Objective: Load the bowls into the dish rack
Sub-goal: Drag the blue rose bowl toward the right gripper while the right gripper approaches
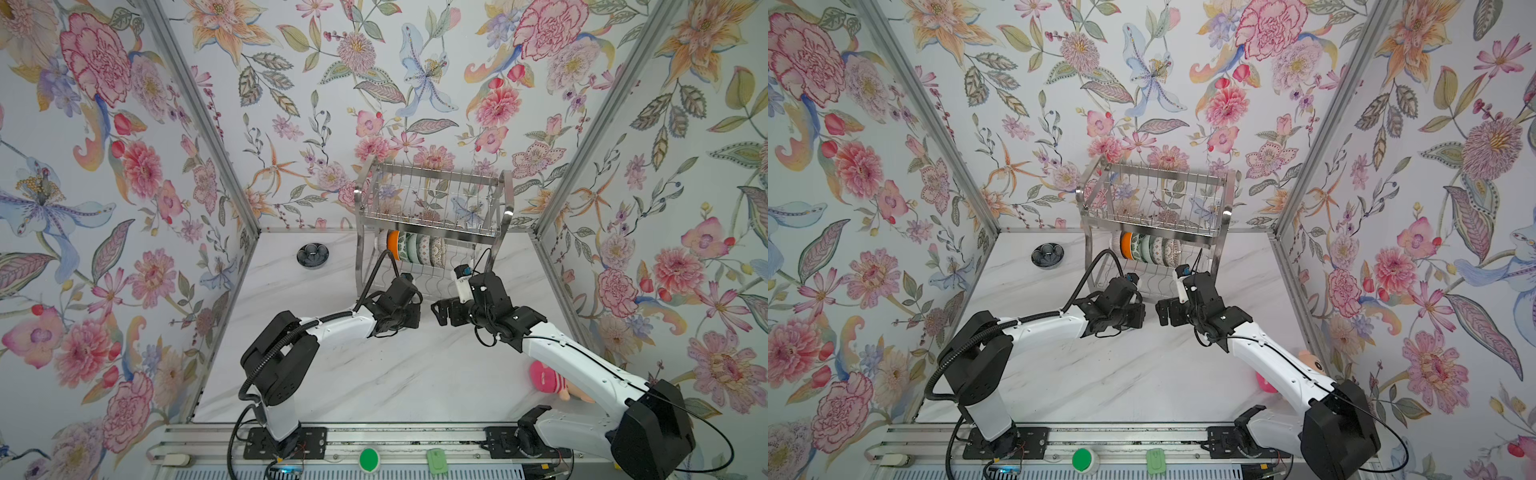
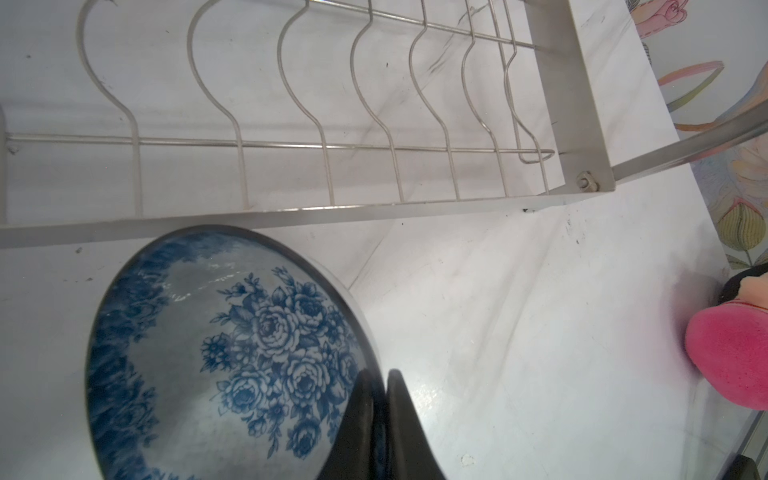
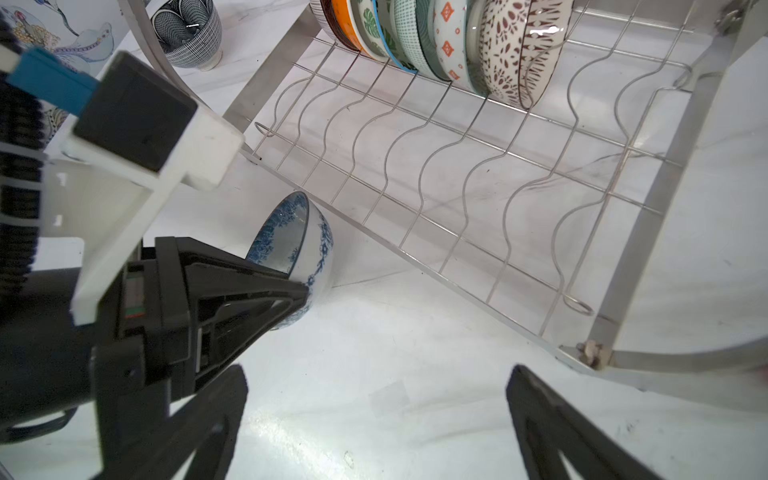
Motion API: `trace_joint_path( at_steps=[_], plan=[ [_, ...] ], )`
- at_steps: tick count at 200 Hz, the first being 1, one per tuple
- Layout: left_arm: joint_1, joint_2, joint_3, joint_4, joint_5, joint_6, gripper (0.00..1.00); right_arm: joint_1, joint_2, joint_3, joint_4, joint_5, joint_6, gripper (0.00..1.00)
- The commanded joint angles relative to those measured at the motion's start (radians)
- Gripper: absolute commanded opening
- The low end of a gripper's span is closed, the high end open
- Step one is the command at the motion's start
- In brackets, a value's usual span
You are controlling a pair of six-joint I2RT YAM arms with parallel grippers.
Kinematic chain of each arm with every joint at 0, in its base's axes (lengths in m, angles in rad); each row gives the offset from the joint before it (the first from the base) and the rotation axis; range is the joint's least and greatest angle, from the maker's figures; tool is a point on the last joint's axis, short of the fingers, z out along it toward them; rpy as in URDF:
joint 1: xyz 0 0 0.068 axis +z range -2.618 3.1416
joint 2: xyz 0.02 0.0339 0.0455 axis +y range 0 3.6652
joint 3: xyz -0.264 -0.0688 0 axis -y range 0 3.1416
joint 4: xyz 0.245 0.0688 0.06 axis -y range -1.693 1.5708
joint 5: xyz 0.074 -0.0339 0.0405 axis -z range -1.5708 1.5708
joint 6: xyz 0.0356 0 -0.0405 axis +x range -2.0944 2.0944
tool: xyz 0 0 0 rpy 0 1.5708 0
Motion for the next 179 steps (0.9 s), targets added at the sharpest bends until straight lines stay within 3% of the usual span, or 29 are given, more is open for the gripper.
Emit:
trace_joint_path(
  at_steps=[1, 179],
  plan=[
    [-0.018, 0.043, 0.004, -0.032, 0.023, -0.019, 0.19, -0.009, -0.001, -0.006, -0.008, -0.008, 0.014, 0.99],
    [-0.03, -0.011, 0.035, -0.068, -0.017, -0.016, 0.41, -0.04, -0.079, -0.046, -0.012, -0.027, 0.032, 0.99]
  ],
)
